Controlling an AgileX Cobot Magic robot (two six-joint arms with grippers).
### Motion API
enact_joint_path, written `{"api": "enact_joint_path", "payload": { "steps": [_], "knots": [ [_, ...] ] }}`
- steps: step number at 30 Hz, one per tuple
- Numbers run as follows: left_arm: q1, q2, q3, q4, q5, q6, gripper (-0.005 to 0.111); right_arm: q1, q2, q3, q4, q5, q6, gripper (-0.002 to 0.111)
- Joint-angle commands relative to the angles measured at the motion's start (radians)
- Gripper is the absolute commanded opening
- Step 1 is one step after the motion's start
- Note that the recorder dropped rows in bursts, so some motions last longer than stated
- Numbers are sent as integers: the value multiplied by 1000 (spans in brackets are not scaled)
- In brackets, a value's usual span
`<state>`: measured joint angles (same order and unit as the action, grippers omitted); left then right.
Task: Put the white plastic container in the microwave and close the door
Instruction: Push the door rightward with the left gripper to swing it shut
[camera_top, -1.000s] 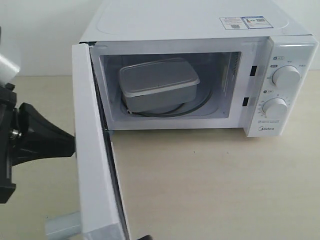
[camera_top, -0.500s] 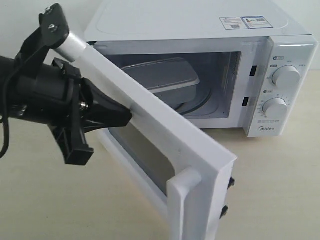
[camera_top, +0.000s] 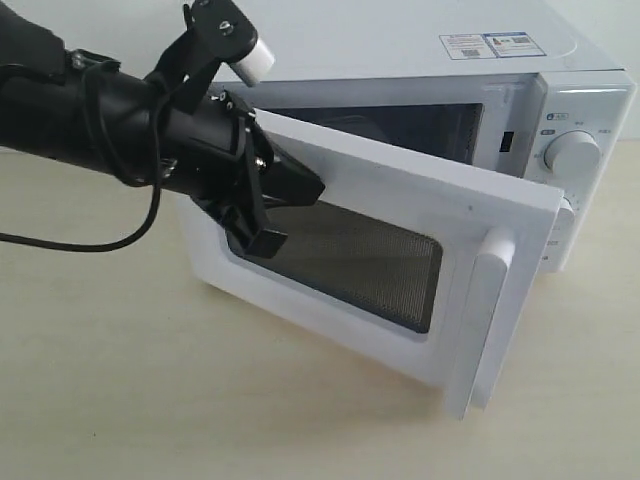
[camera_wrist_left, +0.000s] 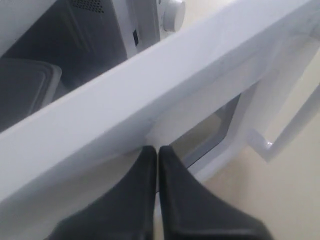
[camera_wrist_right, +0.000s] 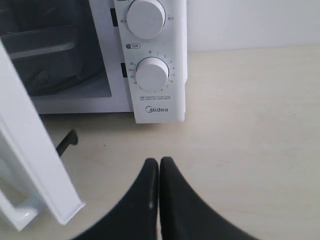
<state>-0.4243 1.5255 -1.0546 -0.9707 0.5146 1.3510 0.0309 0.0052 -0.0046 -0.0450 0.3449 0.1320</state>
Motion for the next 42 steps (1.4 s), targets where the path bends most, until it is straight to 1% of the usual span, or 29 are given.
{"api": "enact_joint_path", "payload": {
  "steps": [1,6,8,13,24,42],
  "knots": [
    [-6,55,-61,-17,-26,3,4,-1,-5,5,-9,-2,-3,0],
    [-6,91,-108,-17,-28,3,4,-1,-5,5,-9,-2,-3,0],
    [-6,94,-116,-17,-52,7,4,-1,-5,5,-9,-2,-3,0],
    [-6,94,-121,-20,-84,10,4,-1,-5,5,-9,-2,-3,0],
    [-6,96,-121,-16,-86,10,4,-1,-5,5,-9,5,-3,0],
    [-6,111,-121,-18,-230,10,4,-1,-5,5,-9,5,-3,0]
  ]
}}
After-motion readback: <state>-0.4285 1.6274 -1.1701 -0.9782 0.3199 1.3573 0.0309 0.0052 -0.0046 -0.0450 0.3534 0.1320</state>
